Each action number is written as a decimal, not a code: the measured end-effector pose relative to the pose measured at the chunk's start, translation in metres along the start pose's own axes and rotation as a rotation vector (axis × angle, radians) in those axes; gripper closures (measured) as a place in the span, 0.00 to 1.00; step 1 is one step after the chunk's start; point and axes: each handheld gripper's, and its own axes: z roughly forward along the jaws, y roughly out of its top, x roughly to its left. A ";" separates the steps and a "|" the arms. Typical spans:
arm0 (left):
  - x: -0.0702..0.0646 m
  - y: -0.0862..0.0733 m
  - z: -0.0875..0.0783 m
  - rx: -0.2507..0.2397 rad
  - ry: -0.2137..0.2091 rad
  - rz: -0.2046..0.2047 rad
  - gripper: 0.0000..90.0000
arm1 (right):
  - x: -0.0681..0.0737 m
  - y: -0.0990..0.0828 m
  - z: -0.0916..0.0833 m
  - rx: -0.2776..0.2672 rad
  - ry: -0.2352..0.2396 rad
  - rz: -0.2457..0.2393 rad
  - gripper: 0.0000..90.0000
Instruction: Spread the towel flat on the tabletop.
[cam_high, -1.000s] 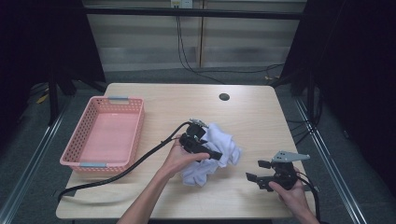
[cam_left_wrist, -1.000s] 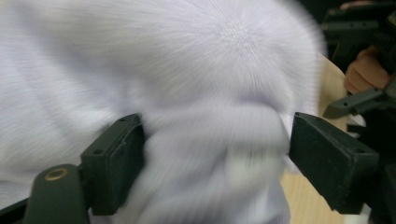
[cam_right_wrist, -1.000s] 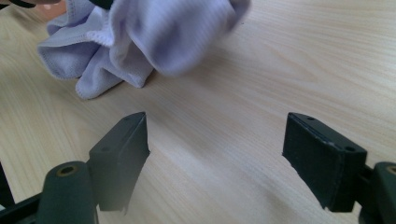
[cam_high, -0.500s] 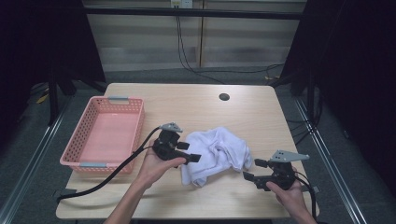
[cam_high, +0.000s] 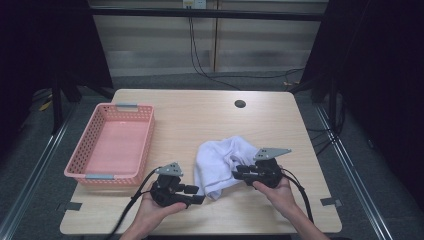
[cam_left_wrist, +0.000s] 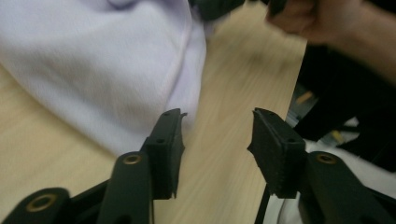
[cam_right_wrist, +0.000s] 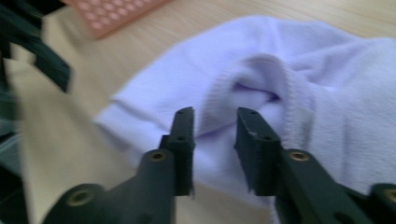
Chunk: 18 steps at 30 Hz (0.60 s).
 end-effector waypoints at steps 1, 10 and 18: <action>0.004 0.003 0.002 -0.009 0.014 0.003 0.58 | -0.003 -0.001 0.004 0.012 -0.015 0.008 0.65; 0.034 0.053 0.059 -0.002 0.061 0.098 0.48 | -0.016 -0.013 0.008 0.007 -0.076 -0.002 0.41; 0.039 0.039 0.088 0.095 0.083 0.121 0.68 | -0.020 -0.025 0.025 0.048 -0.093 -0.025 0.39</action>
